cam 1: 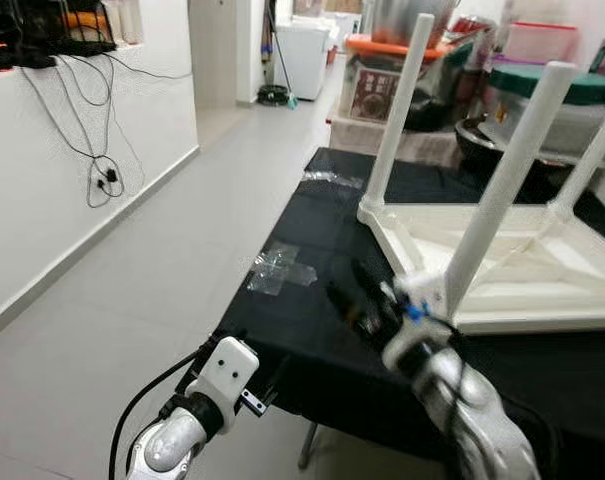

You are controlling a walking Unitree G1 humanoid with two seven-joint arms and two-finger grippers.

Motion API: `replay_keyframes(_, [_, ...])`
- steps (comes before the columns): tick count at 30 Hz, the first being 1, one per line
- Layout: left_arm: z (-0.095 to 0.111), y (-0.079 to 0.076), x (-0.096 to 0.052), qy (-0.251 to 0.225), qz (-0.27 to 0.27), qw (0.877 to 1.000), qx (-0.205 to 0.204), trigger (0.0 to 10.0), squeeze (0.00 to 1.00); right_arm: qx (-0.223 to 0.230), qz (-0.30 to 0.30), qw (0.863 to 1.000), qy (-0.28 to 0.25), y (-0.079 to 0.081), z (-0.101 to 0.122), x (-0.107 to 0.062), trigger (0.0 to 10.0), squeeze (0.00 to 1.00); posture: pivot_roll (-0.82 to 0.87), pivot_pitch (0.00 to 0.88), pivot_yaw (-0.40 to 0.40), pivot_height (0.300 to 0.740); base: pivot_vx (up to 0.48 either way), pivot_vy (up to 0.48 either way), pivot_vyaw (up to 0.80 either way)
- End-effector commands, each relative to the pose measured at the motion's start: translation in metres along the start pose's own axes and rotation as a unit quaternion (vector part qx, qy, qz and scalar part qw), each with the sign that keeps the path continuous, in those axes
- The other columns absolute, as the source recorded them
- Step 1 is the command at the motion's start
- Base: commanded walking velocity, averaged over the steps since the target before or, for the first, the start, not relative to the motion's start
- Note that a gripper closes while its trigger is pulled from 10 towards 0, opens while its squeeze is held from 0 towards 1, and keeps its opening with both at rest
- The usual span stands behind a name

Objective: Building children table

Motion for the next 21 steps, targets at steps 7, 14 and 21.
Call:
replay_keyframes(7, [0.001,-0.004,-0.002,0.005,-0.008,1.000,0.002,10.0,0.00,-0.040,-0.176,0.983,-0.015,-0.019,0.006,0.052,10.0,0.00,0.03,0.028,-0.079,0.740,0.000,0.000,0.00])
replay_keyframes(14, [0.002,-0.006,-0.002,0.003,-0.010,1.000,-0.001,10.0,0.00,-0.008,-0.229,0.973,-0.023,-0.007,0.007,0.079,10.0,0.00,0.05,0.024,-0.095,0.740,0.000,0.000,0.00])
replay_keyframes(21, [0.003,-0.007,-0.002,0.003,-0.010,1.000,-0.001,10.0,0.00,-0.010,-0.298,0.954,-0.029,-0.008,0.007,0.084,10.0,0.00,0.05,0.021,-0.099,0.740,0.000,0.000,0.00])
Point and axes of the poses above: a point about 5 cm out from each wrist's last joint towards the gripper, its own x axis pointing out of the wrist towards the gripper, its own z axis along the axis of the wrist's last joint, y = z × x, the point moved 1 cm from there along x, pointing out of the wrist towards the gripper, and after that the axes turned 13 degrees about x, right-handed, at the moved point
